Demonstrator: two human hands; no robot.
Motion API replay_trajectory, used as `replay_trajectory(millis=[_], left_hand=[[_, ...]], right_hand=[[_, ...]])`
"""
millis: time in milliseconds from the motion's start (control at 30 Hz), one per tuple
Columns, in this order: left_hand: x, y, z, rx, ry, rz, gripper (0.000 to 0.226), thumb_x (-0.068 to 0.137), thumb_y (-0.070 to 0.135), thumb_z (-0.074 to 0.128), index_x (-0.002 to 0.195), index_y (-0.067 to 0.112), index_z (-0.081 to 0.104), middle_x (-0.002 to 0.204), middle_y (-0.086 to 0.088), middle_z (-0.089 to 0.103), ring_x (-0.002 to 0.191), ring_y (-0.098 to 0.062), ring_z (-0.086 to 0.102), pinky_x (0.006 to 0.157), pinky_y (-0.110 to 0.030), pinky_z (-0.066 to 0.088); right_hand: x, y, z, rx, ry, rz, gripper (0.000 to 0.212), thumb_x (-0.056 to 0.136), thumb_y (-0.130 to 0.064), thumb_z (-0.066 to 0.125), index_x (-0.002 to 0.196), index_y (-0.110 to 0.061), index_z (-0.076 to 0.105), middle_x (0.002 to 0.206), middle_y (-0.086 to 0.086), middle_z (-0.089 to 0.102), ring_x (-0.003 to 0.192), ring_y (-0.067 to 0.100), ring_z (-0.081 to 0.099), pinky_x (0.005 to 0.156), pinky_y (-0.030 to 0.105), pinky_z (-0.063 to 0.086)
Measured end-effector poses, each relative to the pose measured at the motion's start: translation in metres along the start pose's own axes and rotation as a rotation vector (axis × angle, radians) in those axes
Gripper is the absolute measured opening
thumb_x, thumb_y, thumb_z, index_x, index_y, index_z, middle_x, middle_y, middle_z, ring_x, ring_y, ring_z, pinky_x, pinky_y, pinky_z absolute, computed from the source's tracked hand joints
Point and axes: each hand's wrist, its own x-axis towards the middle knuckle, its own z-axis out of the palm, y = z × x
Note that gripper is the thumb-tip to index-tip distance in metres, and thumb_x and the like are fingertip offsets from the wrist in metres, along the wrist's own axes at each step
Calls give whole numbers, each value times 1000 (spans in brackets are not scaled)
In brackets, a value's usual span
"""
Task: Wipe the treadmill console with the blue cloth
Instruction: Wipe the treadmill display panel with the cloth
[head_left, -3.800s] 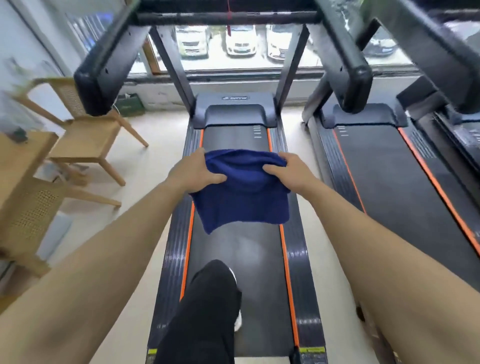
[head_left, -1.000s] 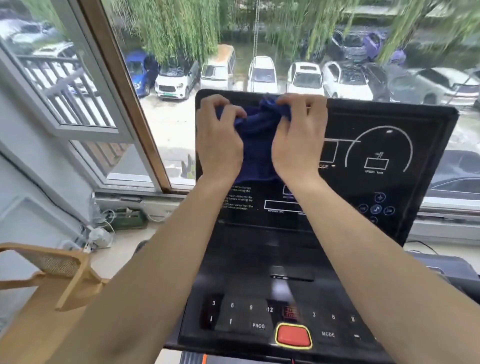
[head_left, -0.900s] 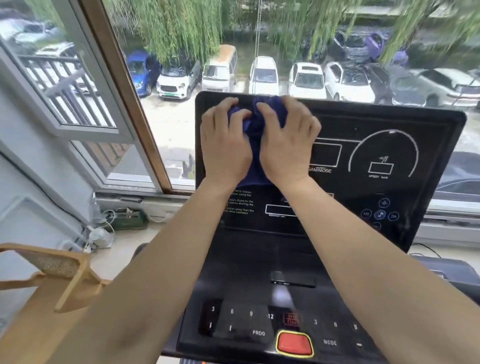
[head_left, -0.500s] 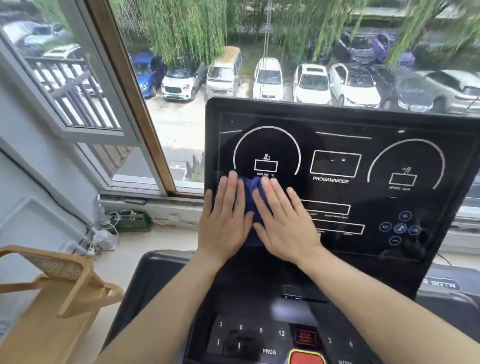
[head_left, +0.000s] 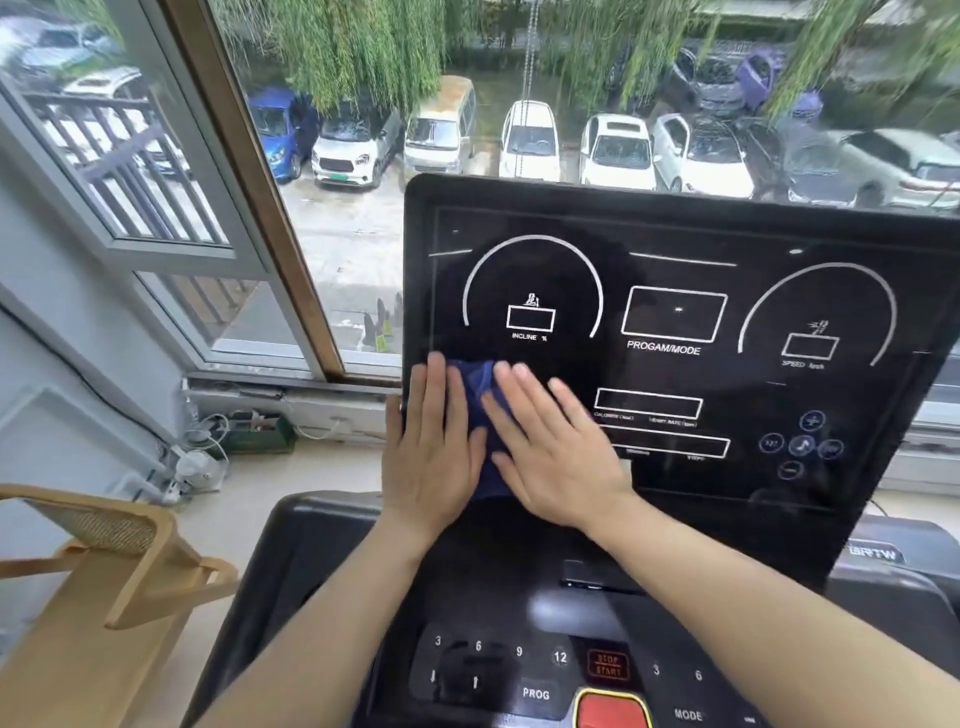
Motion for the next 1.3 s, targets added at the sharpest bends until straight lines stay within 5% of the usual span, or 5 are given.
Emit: replay_trajectory(millis=[167, 433, 733, 1033, 1300], left_hand=[[34, 4, -11, -7, 41, -8, 74, 98, 33, 43, 155, -2, 11, 163, -23, 11, 152, -32, 4, 124, -43, -4], [135, 47, -41, -82, 141, -52, 72, 101, 36, 39, 157, -2, 14, 165, -25, 11, 153, -36, 9, 122, -47, 0], [25, 57, -3, -5, -3, 190, 78, 99, 37, 47, 155, -3, 8, 164, -21, 7, 151, -34, 10, 122, -46, 4], [138, 128, -29, -13, 113, 190, 75, 103, 39, 37, 157, -2, 6, 166, -19, 4, 154, -33, 9, 122, -46, -1], [27, 98, 3, 52, -7, 286, 73, 101, 34, 42, 155, -4, 10, 166, -20, 4, 152, -32, 5, 123, -44, 1]], right_hand=[[29, 36, -22, -86, 20, -97, 72, 102, -43, 36, 159, -9, 9, 166, 13, -6, 155, 26, 3, 125, 42, -1], [59, 102, -60, -45, 150, 362, 71, 103, -42, 34, 159, -6, 8, 166, 20, 2, 154, 33, 4, 124, 45, -2], [-43, 69, -16, -71, 9, 20, 72, 101, -42, 44, 157, -8, 16, 165, 15, -10, 154, 30, 5, 124, 43, 2], [-23, 131, -43, -11, 186, 559, 72, 102, -40, 42, 157, -2, 16, 163, 29, 10, 152, 41, 9, 124, 47, 2], [-75, 78, -11, -8, 23, 202, 72, 99, -41, 49, 154, -2, 24, 162, 22, 1, 152, 37, 13, 124, 45, 3]])
